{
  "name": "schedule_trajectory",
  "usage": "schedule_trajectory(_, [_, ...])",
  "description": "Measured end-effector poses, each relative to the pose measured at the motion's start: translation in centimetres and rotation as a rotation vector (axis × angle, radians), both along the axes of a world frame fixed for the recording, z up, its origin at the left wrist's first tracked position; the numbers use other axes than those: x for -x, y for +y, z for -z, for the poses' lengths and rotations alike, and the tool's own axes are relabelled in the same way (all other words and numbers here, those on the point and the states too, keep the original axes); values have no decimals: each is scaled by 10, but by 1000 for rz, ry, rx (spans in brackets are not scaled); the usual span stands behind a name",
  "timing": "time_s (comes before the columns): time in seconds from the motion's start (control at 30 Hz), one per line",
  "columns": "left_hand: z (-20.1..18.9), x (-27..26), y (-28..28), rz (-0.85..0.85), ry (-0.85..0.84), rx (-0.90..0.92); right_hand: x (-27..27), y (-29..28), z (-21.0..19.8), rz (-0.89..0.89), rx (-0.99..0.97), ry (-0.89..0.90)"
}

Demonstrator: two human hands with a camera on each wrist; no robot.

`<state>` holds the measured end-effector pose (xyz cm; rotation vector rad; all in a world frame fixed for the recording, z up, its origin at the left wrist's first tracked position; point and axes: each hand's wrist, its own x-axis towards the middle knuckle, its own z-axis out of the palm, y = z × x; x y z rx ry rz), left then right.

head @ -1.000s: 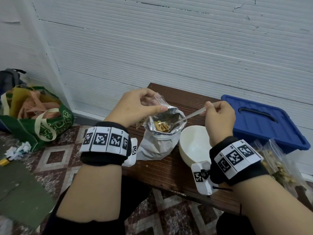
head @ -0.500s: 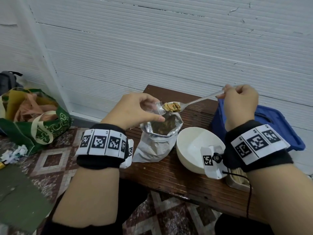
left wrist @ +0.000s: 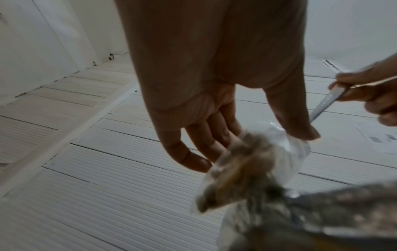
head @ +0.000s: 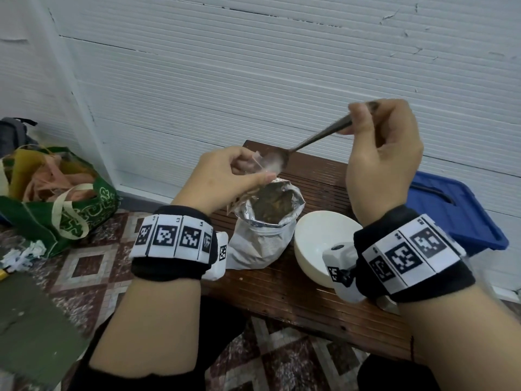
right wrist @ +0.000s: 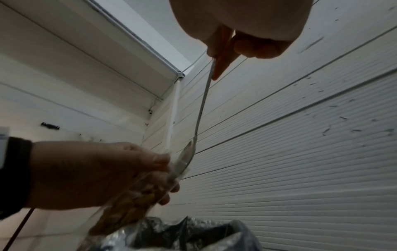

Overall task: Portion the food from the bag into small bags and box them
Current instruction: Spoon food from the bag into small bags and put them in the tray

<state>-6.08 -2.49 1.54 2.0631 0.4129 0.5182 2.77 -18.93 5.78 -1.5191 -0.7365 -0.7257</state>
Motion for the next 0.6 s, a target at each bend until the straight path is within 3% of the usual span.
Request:
schedule_trajectory(0.1, [1,3,6,-30,7,19,-9,-7,2,43,-118,58])
schedule_trajectory(0.2, [3,4,8,-8,44,18,-16,-11,14,98,-64,111])
schedule_trajectory(0.3, [5,2,8,24,91,17,-16,-9,34,86,192,82])
schedule_trajectory(0.47, [8,0,8,32,116,7,-7,0,67,18,679,-181])
schedule_trajectory(0.53, [8,0,10,34,115,16,-3,4,78,8,806,-260])
schedule_trajectory(0.6, [8,0,10,36,122,7,-2,6,86,-44,865,-228])
